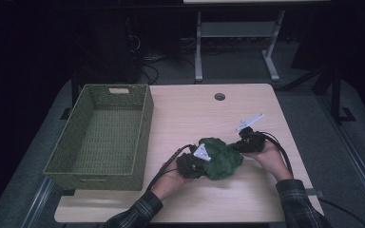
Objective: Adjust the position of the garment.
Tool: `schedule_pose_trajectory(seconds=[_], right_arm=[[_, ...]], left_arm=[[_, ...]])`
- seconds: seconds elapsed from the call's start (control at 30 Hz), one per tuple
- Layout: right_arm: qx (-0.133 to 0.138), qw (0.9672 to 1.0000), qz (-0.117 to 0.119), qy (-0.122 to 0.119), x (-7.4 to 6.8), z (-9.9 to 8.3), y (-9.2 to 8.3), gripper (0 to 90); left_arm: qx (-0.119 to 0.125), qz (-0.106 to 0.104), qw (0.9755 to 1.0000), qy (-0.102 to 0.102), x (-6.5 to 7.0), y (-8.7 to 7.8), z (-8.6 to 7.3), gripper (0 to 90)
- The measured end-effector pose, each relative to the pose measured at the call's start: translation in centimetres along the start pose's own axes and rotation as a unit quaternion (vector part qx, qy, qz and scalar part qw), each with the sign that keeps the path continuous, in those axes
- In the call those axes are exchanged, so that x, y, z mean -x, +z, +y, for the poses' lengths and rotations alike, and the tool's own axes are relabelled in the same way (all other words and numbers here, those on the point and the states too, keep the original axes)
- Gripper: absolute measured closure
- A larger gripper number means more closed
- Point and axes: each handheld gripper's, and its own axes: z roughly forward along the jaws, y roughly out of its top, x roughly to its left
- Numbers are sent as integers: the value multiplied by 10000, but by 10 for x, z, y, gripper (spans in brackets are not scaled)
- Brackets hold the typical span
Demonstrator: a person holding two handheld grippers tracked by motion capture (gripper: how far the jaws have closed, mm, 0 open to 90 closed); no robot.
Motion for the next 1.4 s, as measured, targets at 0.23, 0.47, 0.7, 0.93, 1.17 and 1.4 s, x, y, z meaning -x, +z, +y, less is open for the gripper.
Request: schedule_pose_trajectory(seconds=[0.23, 0.47, 0.7, 0.93, 1.17, 1.4], right_arm=[[141, 9999, 41, -24, -17, -16, -8, 897], [229, 9996, 99, -119, -35, -27, -14, 897], [228, 9995, 8, -196, -44, -32, -17, 843], [639, 9957, -655, 118, -42, -49, -35, 603], [757, 9878, -1297, 412, -36, -80, -48, 324], [780, 9784, -1744, 786, -32, -104, -58, 142]], left_arm=[[-85, 128, 9999, 27, -8, -10, -7, 897], [-167, 197, 9997, 58, -15, -14, -11, 896], [-201, 221, 9995, 60, -19, -15, -14, 896], [-186, 236, 9995, 35, -20, -25, -16, 828], [-254, 249, 9994, 23, -16, -36, -19, 534], [-198, 280, 9994, 39, -8, -47, -12, 291]])
